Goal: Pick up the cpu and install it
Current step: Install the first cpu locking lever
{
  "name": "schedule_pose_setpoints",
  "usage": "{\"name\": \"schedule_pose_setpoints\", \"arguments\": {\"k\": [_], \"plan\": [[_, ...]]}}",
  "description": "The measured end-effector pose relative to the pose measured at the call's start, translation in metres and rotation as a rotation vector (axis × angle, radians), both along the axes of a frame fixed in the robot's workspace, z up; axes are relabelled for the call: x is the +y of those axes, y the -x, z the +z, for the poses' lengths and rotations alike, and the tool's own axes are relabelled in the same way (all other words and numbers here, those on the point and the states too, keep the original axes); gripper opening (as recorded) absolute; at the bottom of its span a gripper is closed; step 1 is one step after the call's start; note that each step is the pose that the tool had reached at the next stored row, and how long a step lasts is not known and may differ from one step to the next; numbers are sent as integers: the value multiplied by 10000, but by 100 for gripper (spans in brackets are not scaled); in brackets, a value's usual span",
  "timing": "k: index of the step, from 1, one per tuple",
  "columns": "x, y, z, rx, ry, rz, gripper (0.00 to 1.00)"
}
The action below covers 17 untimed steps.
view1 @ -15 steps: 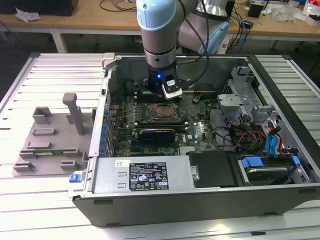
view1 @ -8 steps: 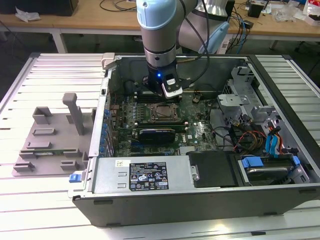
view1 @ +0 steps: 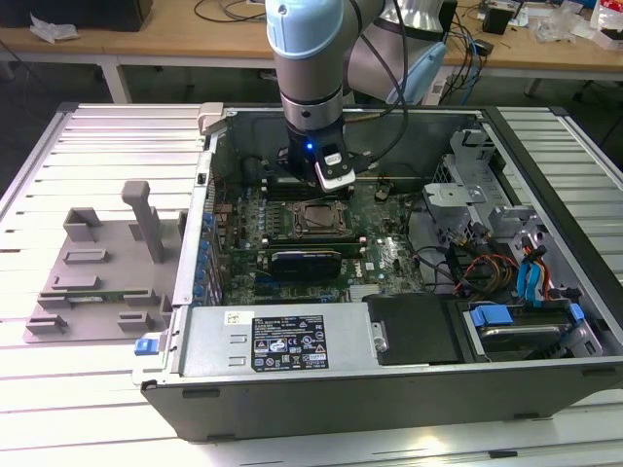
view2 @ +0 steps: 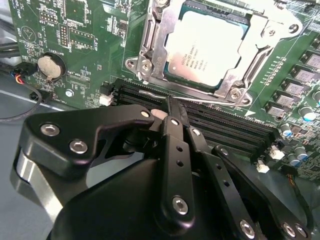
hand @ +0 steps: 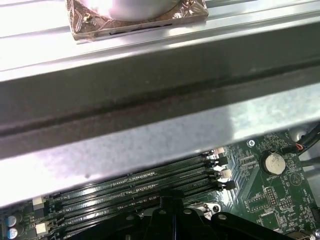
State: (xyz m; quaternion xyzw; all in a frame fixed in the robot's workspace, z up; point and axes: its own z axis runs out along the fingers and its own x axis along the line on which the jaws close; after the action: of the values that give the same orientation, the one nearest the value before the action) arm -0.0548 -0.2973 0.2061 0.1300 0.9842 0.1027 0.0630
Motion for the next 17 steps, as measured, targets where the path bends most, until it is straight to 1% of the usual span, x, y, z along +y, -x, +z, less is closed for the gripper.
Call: {"name": "schedule_pose_setpoints", "arguments": {"k": [1, 3, 5, 7, 8, 9, 13, 17], "plan": [[1, 0, 0, 0, -40, 0, 11], [1, 0, -1, -1, -75, 0, 11], [-4, 0, 0, 0, -77, 1, 11], [-22, 0, 0, -1, -76, -1, 11], [-31, 0, -4, -3, -94, -2, 11], [-31, 0, -4, -4, -144, -1, 11], [-33, 1, -5, -4, -174, 0, 11], [-34, 12, -7, -11, -176, 1, 11]]}}
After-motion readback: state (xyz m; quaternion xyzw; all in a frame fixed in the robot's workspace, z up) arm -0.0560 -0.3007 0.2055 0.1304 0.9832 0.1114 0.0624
